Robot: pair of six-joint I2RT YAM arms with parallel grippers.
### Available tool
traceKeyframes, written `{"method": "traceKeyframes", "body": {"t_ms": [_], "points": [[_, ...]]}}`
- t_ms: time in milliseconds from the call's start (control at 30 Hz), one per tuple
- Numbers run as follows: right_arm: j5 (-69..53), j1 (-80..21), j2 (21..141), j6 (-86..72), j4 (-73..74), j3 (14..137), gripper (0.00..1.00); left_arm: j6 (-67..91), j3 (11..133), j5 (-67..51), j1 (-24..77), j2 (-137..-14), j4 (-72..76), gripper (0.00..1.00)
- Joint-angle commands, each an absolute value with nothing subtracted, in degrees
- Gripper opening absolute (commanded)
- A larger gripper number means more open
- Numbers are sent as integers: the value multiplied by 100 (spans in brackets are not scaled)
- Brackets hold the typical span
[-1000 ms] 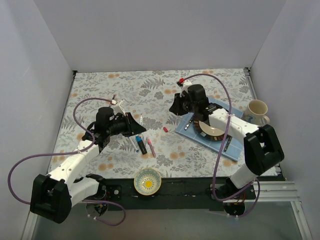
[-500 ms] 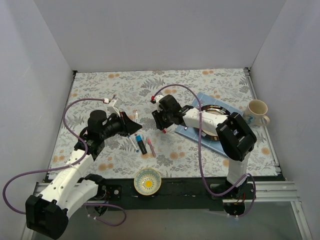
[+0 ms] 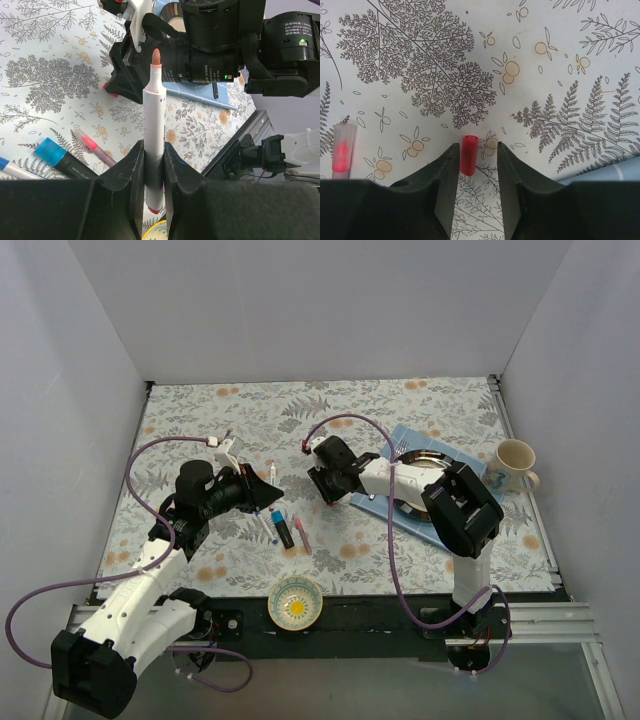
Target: Insert the pens into the pen caps
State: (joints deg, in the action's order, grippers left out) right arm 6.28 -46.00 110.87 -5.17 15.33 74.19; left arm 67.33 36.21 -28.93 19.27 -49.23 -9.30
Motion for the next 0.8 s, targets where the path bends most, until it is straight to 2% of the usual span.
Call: {"method": "traceKeyframes", "body": {"t_ms": [0,167,567,633,767], "points": [[580,-4667,11153,-483,1494,7436,40,6636,3718,-2821,1960,-4816,-958,0],[606,-4755,11162,-501,1494,7339,34,6645,3709,-2830,1960,-4851,-958,0],[1107,-4878,11461,-492,1933,7479,31,6662,3691,-2821,1951,-4843,-958,0],[1134,-4869,11514,-492,1995,7541,26,6688,3691,-2830,1951,-4843,-949,0],[1213,-4887,11453,-510,2109,7550,5,6767,3665,-2874,1969,-4852,-940,0]]}}
